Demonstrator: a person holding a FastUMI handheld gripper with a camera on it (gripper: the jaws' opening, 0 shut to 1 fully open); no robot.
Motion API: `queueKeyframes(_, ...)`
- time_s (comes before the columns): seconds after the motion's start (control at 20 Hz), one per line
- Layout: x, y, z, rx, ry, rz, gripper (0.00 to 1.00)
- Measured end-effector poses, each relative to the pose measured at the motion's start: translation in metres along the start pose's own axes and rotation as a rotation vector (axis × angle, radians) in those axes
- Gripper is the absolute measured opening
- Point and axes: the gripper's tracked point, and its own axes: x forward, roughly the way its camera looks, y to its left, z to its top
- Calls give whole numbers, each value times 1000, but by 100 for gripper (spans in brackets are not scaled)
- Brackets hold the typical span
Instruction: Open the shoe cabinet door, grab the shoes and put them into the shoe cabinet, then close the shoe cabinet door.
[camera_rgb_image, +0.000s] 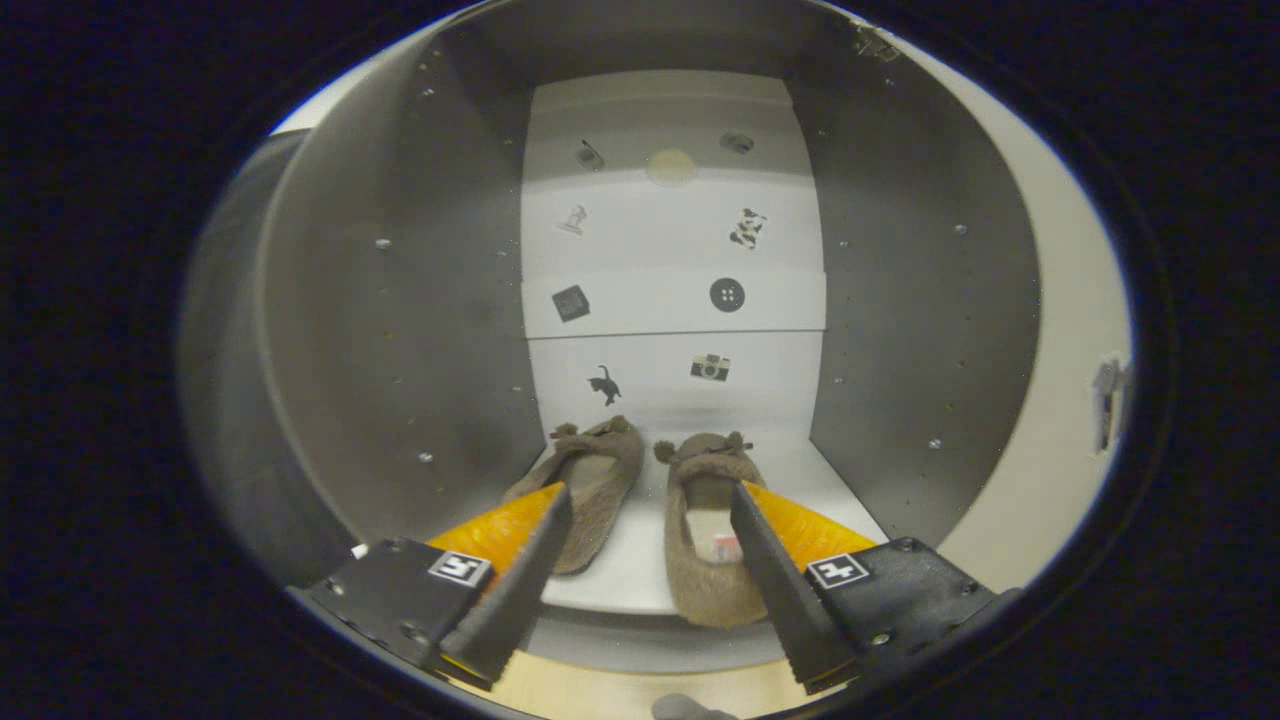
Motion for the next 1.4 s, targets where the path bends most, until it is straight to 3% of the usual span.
queueKeyframes(0.05,-18,2,-5,13,1,9,99)
queueKeyframes(0.55,-220,10,-55,2,-17,127,99)
queueKeyframes(1.1,-409,-81,-41,-42,-85,73,99)
queueKeyframes(1.4,-444,-171,-44,-45,-111,-44,99)
